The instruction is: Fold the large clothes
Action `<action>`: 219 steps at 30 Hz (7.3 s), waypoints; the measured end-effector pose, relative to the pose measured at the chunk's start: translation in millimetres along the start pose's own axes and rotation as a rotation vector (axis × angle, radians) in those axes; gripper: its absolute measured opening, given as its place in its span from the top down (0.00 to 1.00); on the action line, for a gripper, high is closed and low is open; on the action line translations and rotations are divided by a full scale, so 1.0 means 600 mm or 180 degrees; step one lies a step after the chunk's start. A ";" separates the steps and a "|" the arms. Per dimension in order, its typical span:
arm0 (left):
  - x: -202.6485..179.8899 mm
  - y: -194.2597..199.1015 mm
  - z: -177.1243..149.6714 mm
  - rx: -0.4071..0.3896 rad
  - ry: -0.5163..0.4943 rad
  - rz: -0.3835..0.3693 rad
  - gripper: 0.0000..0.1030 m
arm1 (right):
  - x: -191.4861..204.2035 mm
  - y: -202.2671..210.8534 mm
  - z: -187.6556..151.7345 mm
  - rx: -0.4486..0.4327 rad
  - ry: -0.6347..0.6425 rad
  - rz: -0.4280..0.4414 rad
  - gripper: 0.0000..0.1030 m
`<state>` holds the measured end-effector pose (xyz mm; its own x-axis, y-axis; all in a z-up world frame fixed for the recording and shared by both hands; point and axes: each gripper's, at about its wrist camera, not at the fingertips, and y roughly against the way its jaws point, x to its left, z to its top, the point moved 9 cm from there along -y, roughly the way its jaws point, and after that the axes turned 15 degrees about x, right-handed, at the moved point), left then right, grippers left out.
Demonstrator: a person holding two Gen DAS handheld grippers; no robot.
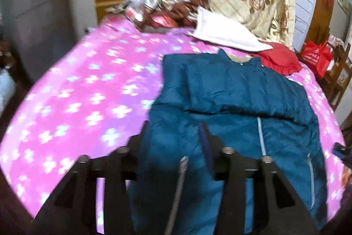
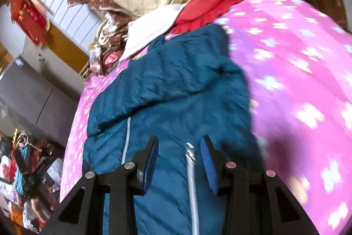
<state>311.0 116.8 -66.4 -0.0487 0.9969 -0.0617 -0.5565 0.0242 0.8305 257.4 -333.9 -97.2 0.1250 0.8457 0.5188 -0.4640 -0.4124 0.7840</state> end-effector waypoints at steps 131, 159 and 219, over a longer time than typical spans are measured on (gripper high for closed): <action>0.031 0.191 -0.299 0.0299 0.0409 -0.1342 0.83 | 0.058 0.137 -0.337 0.0395 0.0475 0.0682 0.81; 0.001 0.096 0.085 0.0056 0.0550 -0.0607 0.83 | 0.158 0.113 0.093 -0.0260 0.0529 0.0029 0.81; -0.112 -0.071 0.220 0.0778 0.0387 -0.1201 0.39 | 0.174 -0.090 0.204 0.0011 0.0974 -0.0534 0.26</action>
<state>447.6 58.3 -24.6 0.0148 0.8994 -0.4370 -0.3429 0.4151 0.8427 402.9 -264.8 -43.4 -0.0699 0.9640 0.2567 -0.4563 -0.2597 0.8511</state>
